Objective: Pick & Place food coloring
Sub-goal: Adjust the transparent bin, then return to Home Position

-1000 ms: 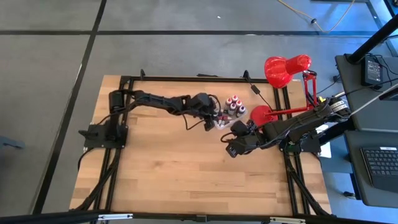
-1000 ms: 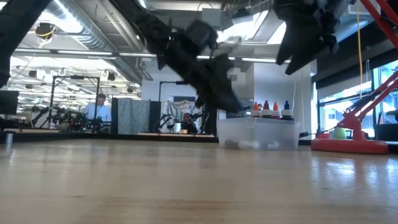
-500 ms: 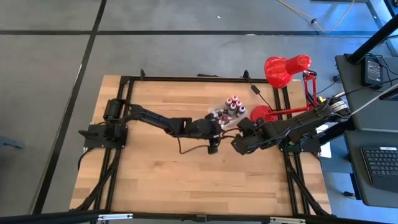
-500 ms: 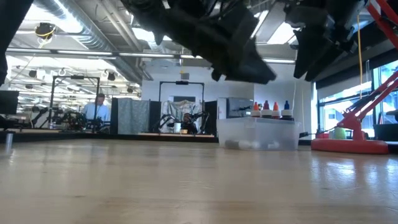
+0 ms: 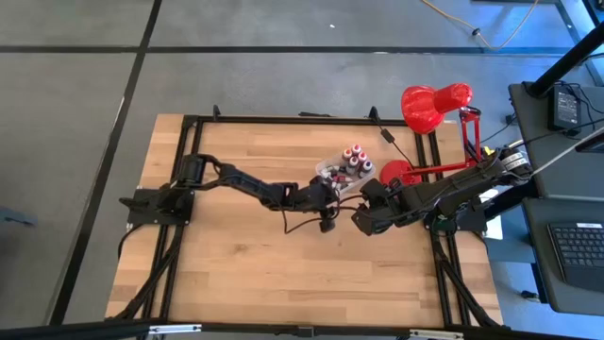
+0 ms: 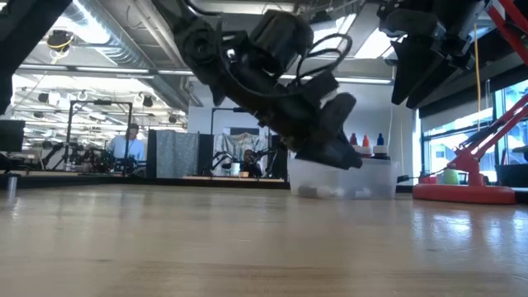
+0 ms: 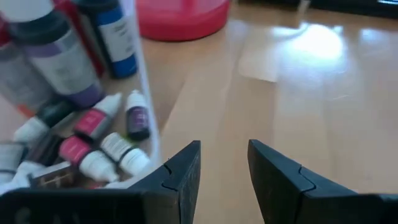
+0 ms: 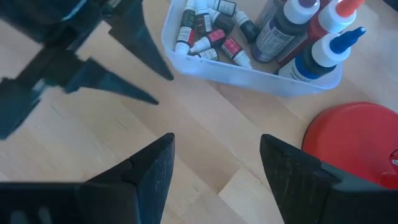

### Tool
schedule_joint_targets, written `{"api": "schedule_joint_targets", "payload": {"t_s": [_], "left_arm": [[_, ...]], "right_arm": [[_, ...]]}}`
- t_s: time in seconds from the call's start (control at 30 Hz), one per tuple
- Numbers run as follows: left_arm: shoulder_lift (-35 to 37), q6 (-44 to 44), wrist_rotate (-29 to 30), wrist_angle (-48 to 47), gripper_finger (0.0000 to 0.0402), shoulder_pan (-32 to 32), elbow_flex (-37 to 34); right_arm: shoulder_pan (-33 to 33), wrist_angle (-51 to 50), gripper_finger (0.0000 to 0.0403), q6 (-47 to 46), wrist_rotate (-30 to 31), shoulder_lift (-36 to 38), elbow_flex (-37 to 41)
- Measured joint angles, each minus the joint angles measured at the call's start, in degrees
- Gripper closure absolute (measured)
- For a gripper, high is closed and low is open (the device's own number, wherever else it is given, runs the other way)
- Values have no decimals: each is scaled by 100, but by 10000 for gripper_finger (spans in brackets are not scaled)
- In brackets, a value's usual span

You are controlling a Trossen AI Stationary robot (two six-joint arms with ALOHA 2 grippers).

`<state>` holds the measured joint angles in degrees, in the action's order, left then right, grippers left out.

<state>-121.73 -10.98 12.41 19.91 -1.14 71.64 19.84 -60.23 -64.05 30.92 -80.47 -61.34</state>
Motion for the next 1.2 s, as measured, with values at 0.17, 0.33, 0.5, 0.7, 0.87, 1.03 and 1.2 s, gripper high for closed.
{"api": "schedule_joint_targets", "payload": {"t_s": [0.17,0.33,0.5,0.7,0.87,1.03,1.2], "left_arm": [[-38,-106,159,-41,274,170,2],[-35,152,524,-64,276,414,2],[-35,133,657,-426,272,684,4],[-35,122,566,-561,272,930,4],[82,114,-246,-1077,272,938,4],[1064,602,-1844,-2752,272,994,-26],[2736,619,-2506,-2535,272,1239,-914]], "right_arm": [[0,4,164,0,-2,0,0],[1,4,164,-15,-7,0,0],[0,8,164,-17,-9,0,-2],[0,7,164,-15,-9,0,-2],[48,39,164,-11,-7,0,-2],[739,236,164,23,845,154,-11],[1430,-570,164,-307,506,945,-11]]}}
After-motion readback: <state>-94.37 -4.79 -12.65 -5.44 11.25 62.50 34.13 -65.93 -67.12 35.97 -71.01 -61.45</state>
